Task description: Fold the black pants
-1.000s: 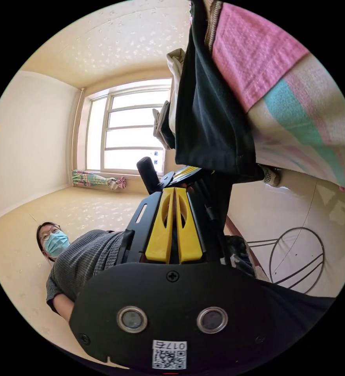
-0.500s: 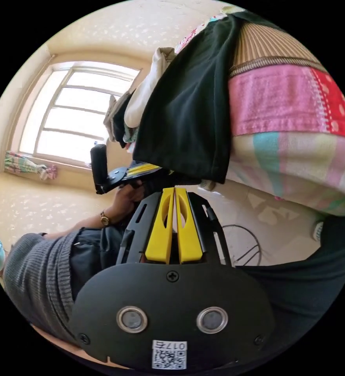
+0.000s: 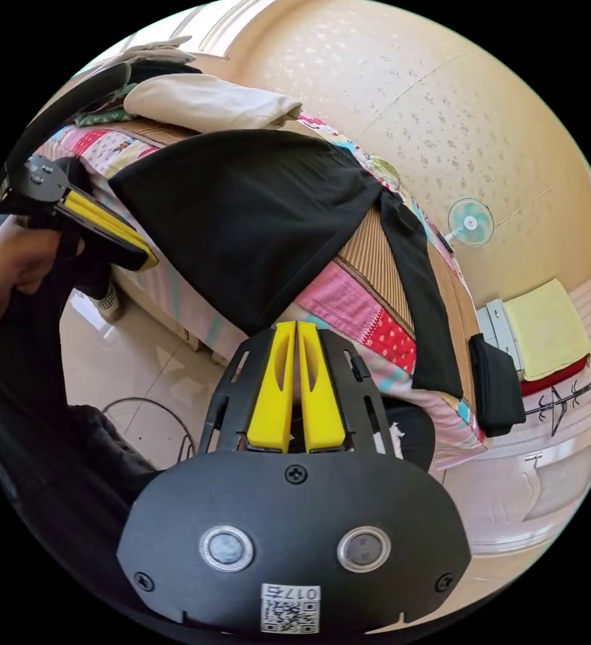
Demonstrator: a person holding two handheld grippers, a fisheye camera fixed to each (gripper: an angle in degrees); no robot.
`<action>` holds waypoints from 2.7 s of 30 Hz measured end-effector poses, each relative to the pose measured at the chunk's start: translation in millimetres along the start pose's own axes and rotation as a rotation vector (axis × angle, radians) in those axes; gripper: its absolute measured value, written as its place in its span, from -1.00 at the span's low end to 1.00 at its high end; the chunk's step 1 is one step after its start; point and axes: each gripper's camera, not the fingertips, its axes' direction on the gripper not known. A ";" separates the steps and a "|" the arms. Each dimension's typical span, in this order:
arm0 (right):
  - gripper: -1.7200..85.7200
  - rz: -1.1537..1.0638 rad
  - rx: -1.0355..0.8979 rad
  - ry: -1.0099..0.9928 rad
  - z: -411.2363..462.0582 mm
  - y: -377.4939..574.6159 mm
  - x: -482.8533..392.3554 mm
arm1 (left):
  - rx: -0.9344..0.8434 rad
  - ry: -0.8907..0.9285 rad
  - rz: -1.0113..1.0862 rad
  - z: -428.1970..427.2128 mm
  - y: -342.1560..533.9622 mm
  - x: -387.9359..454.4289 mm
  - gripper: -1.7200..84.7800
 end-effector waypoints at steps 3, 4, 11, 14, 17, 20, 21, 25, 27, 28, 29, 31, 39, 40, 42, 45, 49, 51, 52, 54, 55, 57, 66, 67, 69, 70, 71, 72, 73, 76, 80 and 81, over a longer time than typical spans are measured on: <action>-0.95 0.108 -0.061 -0.085 7.6 0.3 16.4 | 0.001 0.005 -0.006 0.2 0.7 -2.3 -0.97; -0.95 0.155 -0.089 -0.122 12.3 1.1 24.3 | 0.001 0.005 -0.006 0.3 0.8 -2.6 -0.97; -0.95 0.345 -0.177 -0.354 34.8 15.0 62.5 | -0.011 -0.002 0.000 3.5 0.2 -3.4 -0.97; -0.95 0.438 -0.158 -0.459 39.6 27.9 82.0 | -0.012 -0.003 0.001 4.3 0.0 -4.3 -0.97; -0.95 0.502 -0.139 -0.527 43.3 39.3 96.5 | -0.014 -0.001 -0.004 5.1 -0.3 -6.1 -0.97; -0.95 0.503 -0.138 -0.539 45.1 43.6 100.2 | -0.018 0.001 -0.004 6.3 -0.5 -7.4 -0.97; -0.95 0.488 -0.144 -0.531 45.6 43.4 99.2 | -0.019 0.001 -0.002 6.7 -0.8 -7.4 -0.97; -0.95 0.419 -0.172 -0.500 48.6 40.4 93.2 | -0.031 0.002 0.010 9.2 -2.1 -6.7 -0.97; -0.95 0.406 -0.186 -0.490 51.2 40.5 93.1 | -0.038 0.001 0.016 10.7 -2.8 -6.3 -0.97; -0.95 0.403 -0.191 -0.490 52.7 41.4 94.6 | -0.038 0.001 0.017 10.9 -2.9 -6.3 -0.97; -0.95 0.403 -0.191 -0.493 53.4 42.2 95.9 | -0.040 -0.002 0.017 11.2 -3.1 -6.3 -0.97; -0.95 0.424 -0.191 -0.506 56.5 46.3 103.6 | -0.040 -0.001 0.020 11.6 -3.3 -6.4 -0.97; -0.95 0.523 -0.190 -0.584 70.1 63.3 134.9 | -0.045 0.002 0.010 13.7 -5.1 -11.1 -0.97; -0.95 0.525 -0.190 -0.591 71.6 64.7 137.8 | -0.046 0.002 0.009 13.9 -5.2 -11.5 -0.97; -0.95 0.524 -0.192 -0.594 73.4 66.0 141.0 | -0.050 0.007 0.004 14.7 -5.6 -13.4 -0.97; -0.95 0.511 -0.193 -0.590 75.3 66.9 144.6 | -0.047 0.014 -0.004 14.5 -5.6 -16.1 -0.97; -0.95 0.495 -0.208 -0.584 79.7 67.6 149.4 | -0.045 0.017 -0.010 14.6 -6.0 -18.5 -0.97; -0.95 0.497 -0.207 -0.587 81.2 68.9 152.9 | -0.048 0.019 -0.007 15.2 -6.6 -18.9 -0.97; -0.95 0.500 -0.204 -0.591 81.9 69.9 155.6 | -0.048 0.019 -0.006 15.2 -6.7 -18.9 -0.97; -0.95 0.505 -0.203 -0.594 83.3 71.5 159.2 | -0.048 0.017 -0.003 15.4 -7.0 -18.8 -0.97; -0.95 0.507 -0.204 -0.596 84.4 72.3 161.4 | -0.048 0.017 -0.002 15.5 -7.1 -18.9 -0.97; -0.95 0.509 -0.204 -0.598 85.8 73.3 164.5 | -0.049 0.016 -0.003 15.8 -7.5 -19.5 -0.97; -0.95 0.504 -0.201 -0.598 90.2 76.4 176.3 | -0.046 0.020 -0.010 16.0 -8.6 -23.2 -0.97; -0.95 0.506 -0.200 -0.598 90.7 76.9 178.1 | -0.046 0.020 -0.010 16.0 -8.7 -23.3 -0.97; -0.95 0.509 -0.200 -0.600 91.8 77.5 180.6 | -0.046 0.021 -0.011 16.2 -9.2 -24.0 -0.97; -0.95 0.510 -0.201 -0.601 92.6 77.9 182.1 | -0.046 0.021 -0.012 16.2 -9.3 -24.2 -0.97; -0.95 0.511 -0.202 -0.602 93.1 78.0 182.7 | -0.046 0.021 -0.013 16.3 -9.5 -24.7 -0.97; -0.95 0.511 -0.203 -0.602 93.8 78.2 184.0 | -0.046 0.022 -0.014 16.3 -9.7 -25.2 -0.97; -0.95 0.511 -0.204 -0.602 94.4 78.4 185.3 | -0.046 0.022 -0.015 16.3 -9.7 -25.4 -0.97; -0.95 0.513 -0.204 -0.603 95.8 78.9 188.4 | -0.045 0.024 -0.018 16.3 -10.3 -26.8 -0.97; -0.94 0.517 -0.207 -0.607 97.9 79.5 191.9 | -0.046 0.025 -0.021 16.6 -11.1 -28.2 -0.97; -0.94 0.519 -0.206 -0.608 98.4 79.8 193.2 | -0.046 0.025 -0.021 16.6 -11.3 -28.4 -0.97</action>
